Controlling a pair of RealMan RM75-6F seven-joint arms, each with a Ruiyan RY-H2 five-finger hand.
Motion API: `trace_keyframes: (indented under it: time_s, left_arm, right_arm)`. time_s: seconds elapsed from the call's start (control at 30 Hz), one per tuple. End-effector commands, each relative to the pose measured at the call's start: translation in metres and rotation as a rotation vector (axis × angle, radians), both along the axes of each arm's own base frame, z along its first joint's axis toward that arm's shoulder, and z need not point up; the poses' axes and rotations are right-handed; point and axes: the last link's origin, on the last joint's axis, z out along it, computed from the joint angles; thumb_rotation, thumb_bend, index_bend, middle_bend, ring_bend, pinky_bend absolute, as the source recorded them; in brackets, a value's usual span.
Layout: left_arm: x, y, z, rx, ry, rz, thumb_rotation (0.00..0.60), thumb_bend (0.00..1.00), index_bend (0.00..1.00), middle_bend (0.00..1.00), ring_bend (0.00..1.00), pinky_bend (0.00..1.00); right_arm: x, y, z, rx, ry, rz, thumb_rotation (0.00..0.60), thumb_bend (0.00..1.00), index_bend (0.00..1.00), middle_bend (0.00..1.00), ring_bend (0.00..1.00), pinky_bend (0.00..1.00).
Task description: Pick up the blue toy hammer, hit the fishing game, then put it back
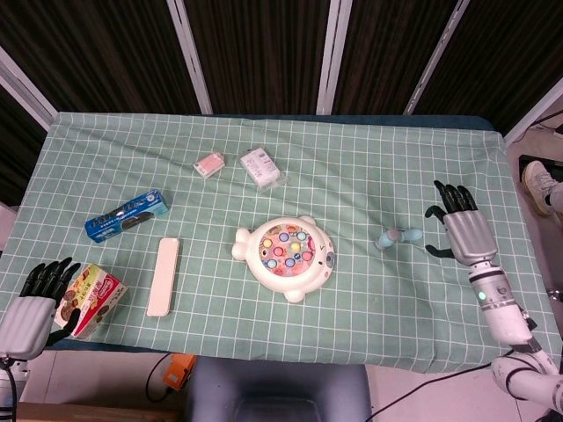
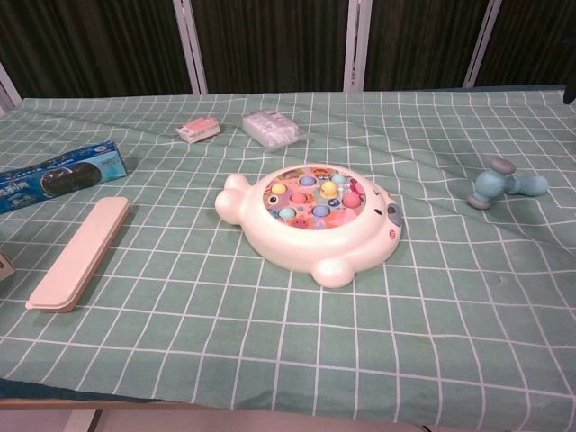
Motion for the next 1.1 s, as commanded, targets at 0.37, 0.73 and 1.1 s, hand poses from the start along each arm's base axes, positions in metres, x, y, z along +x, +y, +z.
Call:
trace_keyframes:
  time_s: [0.37, 0.73, 1.1]
  left_arm:
    - [-0.001, 0.004, -0.004, -0.003, 0.020, 0.024, 0.600, 0.42, 0.00, 0.04, 0.02, 0.04]
    - [0.000, 0.005, -0.006, -0.004, 0.027, 0.026, 0.600, 0.42, 0.00, 0.04, 0.02, 0.04]
    - [0.000, 0.004, -0.005, -0.004, 0.024, 0.021, 0.600, 0.42, 0.00, 0.04, 0.02, 0.04]
  right_arm:
    - [-0.025, -0.035, -0.048, 0.075, -0.078, -0.052, 0.600, 0.46, 0.67, 0.15, 0.00, 0.01]
    - [-0.026, -0.045, -0.063, 0.116, -0.075, -0.059, 0.600, 0.46, 0.57, 0.15, 0.00, 0.01]
    - [-0.023, -0.043, -0.072, 0.139, -0.047, -0.040, 0.600, 0.48, 0.60, 0.15, 0.00, 0.01]
